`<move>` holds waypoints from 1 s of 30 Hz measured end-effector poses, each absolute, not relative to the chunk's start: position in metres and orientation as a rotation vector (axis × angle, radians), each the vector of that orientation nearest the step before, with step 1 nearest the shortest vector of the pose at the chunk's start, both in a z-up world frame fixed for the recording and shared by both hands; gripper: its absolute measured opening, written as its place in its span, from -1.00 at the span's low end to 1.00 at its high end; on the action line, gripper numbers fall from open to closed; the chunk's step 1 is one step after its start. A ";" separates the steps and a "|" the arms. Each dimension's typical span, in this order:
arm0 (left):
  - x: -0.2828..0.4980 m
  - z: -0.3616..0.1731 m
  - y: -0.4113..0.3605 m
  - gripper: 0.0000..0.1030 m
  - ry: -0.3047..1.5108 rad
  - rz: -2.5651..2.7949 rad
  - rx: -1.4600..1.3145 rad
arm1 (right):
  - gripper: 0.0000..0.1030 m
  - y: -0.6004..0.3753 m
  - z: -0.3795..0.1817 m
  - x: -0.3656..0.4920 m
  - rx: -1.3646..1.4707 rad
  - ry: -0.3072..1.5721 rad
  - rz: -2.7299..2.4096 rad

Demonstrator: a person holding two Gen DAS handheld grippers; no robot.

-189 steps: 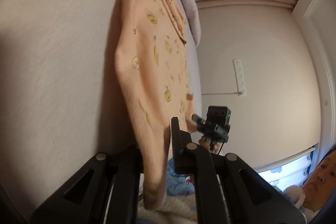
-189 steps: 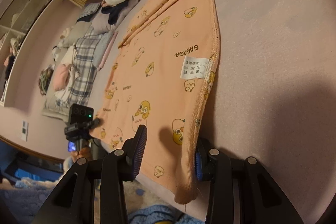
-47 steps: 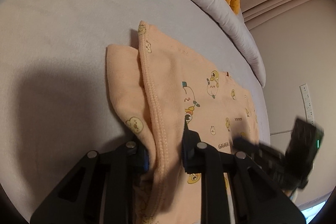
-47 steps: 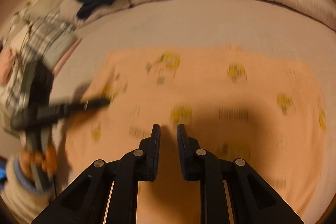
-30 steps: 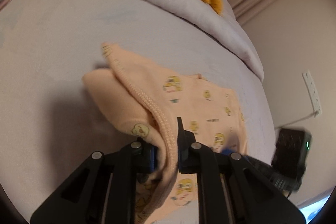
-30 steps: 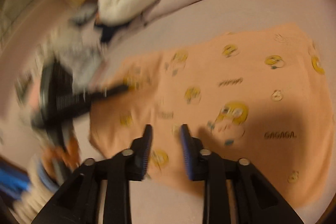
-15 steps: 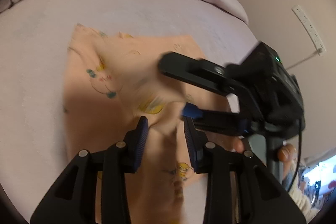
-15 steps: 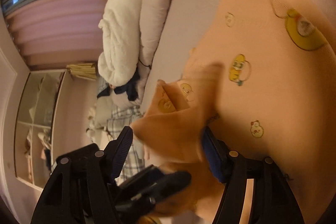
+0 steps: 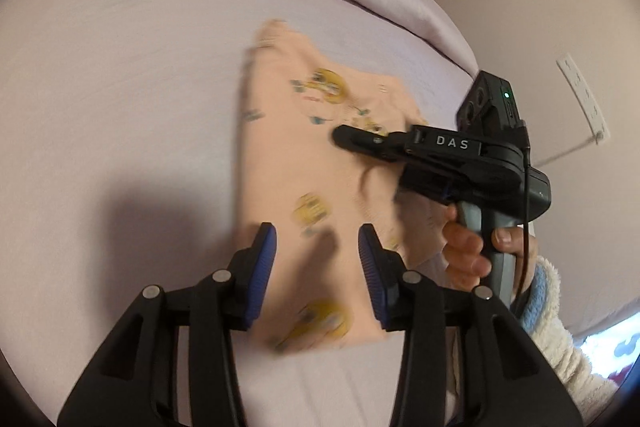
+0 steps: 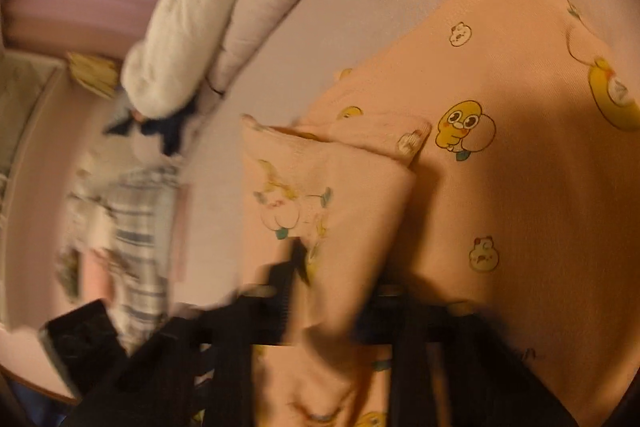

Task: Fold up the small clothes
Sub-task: 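Fold the garment in half with the left gripper while the right gripper grasps the hem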

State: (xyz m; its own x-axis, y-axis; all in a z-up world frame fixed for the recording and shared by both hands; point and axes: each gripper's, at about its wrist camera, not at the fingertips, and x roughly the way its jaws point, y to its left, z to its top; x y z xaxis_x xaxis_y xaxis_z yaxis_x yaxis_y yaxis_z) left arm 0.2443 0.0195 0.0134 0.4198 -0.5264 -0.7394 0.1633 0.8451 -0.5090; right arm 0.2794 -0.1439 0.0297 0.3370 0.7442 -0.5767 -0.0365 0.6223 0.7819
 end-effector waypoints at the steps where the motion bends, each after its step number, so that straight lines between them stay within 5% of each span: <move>1: 0.239 0.012 0.026 -0.19 1.057 -0.439 -0.406 | -0.79 -0.143 0.030 0.280 0.748 1.120 0.573; 12: 0.217 0.001 0.050 -0.18 1.058 -0.438 -0.463 | -0.81 -0.200 0.088 0.288 0.628 1.028 0.549; 25: 0.256 0.011 -0.031 -0.18 1.066 -0.581 -0.401 | -0.81 -0.240 0.041 0.321 0.650 1.110 0.450; 28: 0.258 0.019 -0.061 -0.17 1.043 -0.664 -0.362 | -0.46 -0.249 0.033 0.328 0.778 1.091 0.508; 30: 0.261 0.018 -0.077 -0.17 1.048 -0.685 -0.339 | -0.45 -0.251 0.030 0.332 0.836 1.060 0.512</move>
State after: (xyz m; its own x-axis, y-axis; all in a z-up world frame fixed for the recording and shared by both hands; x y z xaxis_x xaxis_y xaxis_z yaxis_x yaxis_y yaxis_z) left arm 0.2608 -0.0767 0.0184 0.3201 -0.6622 -0.6775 0.3543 0.7469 -0.5627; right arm 0.3321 -0.2509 0.0303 0.4197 0.7229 -0.5489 0.0192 0.5976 0.8016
